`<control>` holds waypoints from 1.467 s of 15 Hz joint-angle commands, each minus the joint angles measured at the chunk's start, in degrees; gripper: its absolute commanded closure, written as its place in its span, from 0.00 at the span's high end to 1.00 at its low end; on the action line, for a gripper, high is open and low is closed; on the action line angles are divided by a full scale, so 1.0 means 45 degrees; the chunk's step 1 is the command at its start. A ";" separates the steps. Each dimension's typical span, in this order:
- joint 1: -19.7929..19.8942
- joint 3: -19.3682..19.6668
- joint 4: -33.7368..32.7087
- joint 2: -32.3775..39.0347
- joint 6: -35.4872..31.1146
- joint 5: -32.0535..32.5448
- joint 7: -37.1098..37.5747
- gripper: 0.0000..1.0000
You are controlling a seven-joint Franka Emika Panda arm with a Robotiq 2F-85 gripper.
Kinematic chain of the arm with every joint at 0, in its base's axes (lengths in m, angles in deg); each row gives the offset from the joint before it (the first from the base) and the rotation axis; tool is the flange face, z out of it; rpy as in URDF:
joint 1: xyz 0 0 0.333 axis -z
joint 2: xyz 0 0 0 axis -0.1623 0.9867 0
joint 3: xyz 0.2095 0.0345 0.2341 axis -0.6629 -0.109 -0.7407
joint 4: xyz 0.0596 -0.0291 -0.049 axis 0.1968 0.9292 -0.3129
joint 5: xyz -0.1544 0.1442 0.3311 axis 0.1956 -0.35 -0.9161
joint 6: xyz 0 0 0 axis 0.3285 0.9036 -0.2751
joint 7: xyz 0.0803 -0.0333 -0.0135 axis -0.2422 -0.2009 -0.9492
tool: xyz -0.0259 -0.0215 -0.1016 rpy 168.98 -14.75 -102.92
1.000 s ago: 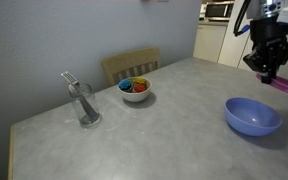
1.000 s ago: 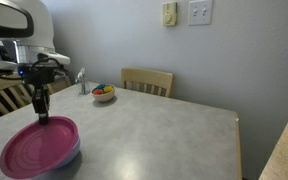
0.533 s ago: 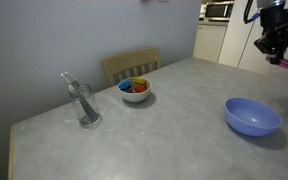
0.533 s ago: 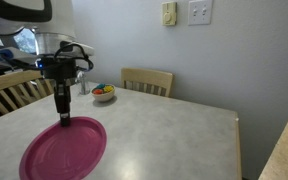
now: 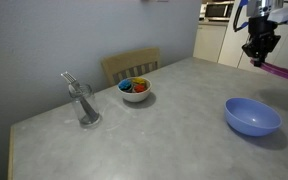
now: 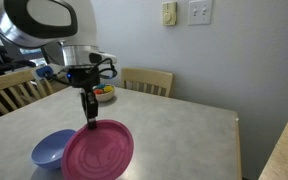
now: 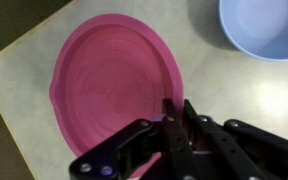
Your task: Remove the lid from the bowl
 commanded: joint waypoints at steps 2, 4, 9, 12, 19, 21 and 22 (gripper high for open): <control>0.0193 -0.0002 -0.0704 0.1373 -0.1008 -0.0889 -0.1248 0.03; 0.0189 0.0069 -0.0978 0.1905 -0.1182 -0.0837 -0.1384 0.03; 0.0089 0.0215 -0.1611 0.3259 -0.1266 -0.0530 -0.1298 0.03; 0.0032 0.0225 -0.1811 0.3949 -0.1416 -0.0523 -0.1252 0.03; 0.0020 0.0226 -0.2202 0.4829 -0.1650 -0.0638 -0.1321 0.03; 0.0118 0.0117 -0.2261 0.4926 -0.1724 -0.0832 -0.1531 0.03; 0.0222 0.0008 -0.2268 0.4974 -0.1806 -0.1016 -0.1784 0.03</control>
